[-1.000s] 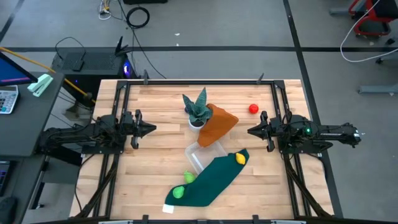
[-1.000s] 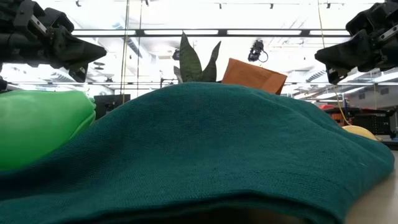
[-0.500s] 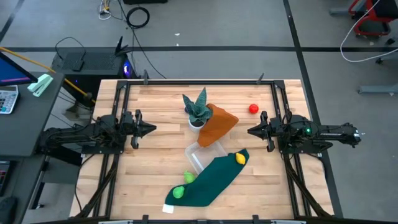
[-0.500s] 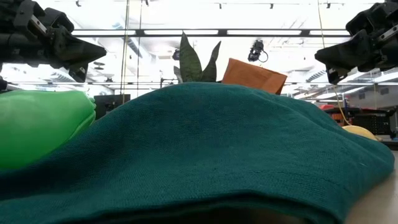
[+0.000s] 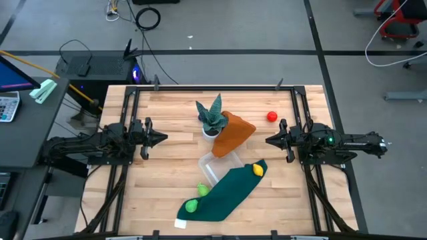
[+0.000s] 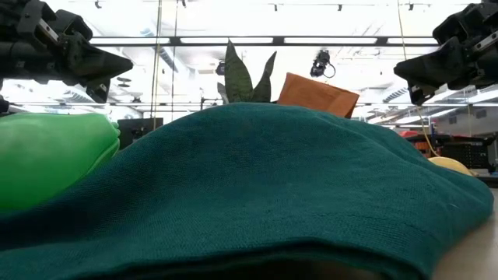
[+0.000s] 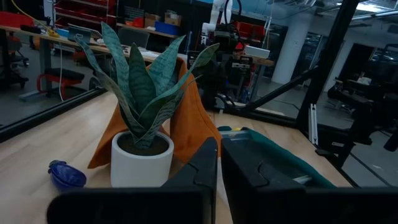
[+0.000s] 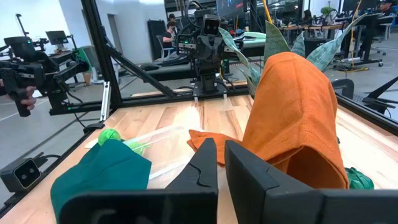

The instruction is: Pick and placing Produce into tupperware

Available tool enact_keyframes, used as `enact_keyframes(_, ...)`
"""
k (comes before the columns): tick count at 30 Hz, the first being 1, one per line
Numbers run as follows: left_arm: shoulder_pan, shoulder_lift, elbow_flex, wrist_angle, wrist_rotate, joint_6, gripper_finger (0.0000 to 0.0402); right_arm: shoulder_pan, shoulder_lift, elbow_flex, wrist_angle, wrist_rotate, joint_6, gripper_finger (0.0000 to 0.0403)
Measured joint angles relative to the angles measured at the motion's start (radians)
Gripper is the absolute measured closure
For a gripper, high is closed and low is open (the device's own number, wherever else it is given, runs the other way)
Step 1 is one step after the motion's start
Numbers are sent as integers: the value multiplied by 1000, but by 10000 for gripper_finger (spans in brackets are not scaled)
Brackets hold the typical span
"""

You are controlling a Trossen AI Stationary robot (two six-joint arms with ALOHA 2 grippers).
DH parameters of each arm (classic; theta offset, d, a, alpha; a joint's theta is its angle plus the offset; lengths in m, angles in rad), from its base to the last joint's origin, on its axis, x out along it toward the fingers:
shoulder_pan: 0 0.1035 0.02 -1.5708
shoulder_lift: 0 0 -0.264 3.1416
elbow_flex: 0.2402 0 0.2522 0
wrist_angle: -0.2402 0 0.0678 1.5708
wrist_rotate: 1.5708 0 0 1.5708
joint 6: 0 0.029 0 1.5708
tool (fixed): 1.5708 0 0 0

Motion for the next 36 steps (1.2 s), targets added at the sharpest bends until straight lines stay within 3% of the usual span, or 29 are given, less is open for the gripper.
enact_keyframes(14,0,0,0,0,0,-63,373,0,0,0,0,0,0,402)
enact_keyframes(26,0,0,0,0,-29,-316,382,0,0,0,0,0,0,402)
enact_keyframes(36,0,0,0,-6,-78,-280,382,0,0,0,4,0,37,402)
